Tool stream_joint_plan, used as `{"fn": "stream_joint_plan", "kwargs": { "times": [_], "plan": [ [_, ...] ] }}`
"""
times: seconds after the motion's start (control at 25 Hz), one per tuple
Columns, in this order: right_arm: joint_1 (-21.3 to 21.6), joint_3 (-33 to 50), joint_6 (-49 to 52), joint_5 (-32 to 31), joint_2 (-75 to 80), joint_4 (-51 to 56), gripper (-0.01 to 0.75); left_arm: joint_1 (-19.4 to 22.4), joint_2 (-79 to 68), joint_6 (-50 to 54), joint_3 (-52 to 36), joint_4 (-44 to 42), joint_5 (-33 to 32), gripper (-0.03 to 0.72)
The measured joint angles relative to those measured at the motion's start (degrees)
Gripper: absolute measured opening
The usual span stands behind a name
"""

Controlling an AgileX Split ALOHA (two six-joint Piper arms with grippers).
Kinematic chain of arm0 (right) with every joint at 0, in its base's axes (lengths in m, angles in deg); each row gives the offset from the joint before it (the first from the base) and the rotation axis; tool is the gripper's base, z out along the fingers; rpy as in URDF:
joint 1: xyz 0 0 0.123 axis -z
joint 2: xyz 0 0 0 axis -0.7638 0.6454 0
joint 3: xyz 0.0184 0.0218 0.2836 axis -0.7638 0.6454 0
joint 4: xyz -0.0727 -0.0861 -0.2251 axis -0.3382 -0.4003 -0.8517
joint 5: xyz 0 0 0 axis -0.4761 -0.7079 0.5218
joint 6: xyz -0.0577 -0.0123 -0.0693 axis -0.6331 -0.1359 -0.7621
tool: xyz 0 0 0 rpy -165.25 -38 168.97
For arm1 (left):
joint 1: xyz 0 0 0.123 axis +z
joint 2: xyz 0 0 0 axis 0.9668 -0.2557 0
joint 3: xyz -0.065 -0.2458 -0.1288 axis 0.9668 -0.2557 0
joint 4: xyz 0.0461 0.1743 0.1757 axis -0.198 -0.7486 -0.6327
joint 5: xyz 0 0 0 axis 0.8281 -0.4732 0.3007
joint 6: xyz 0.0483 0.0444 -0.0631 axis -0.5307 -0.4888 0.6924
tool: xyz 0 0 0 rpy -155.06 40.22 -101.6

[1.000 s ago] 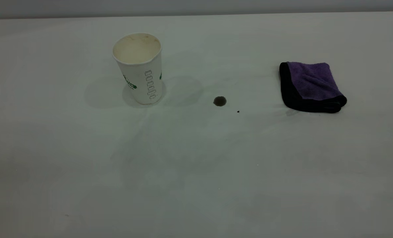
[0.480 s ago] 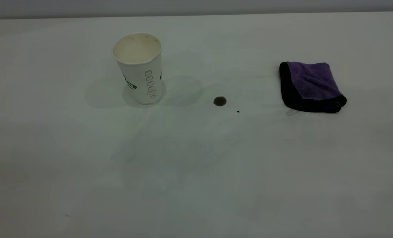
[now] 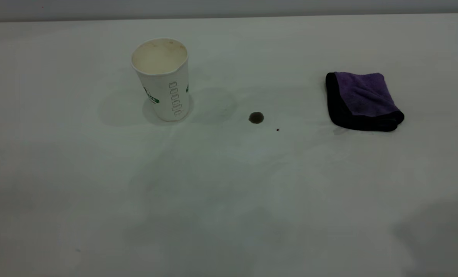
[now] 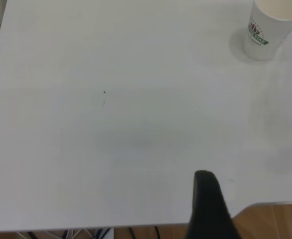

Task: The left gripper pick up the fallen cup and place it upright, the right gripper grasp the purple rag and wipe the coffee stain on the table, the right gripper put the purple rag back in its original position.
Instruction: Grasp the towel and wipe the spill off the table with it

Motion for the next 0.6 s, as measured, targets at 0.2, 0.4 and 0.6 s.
{"fn": "stream_joint_plan", "kwargs": {
  "times": [0.2, 0.4, 0.6],
  "plan": [
    [0.00, -1.22, -10.43, 8.21, 17.24, 7.80, 0.583, 0.00, 0.00, 0.00, 0.00, 0.00, 0.00, 0.536],
    [-2.51, -5.12, -18.25, 13.41, 33.16, 12.66, 0.584, 0.00, 0.00, 0.00, 0.00, 0.00, -0.02, 0.536],
    [-6.43, -11.76, -19.86, 19.28, 47.24, 12.64, 0.584, 0.00, 0.02, 0.00, 0.00, 0.00, -0.07, 0.536]
  ]
}}
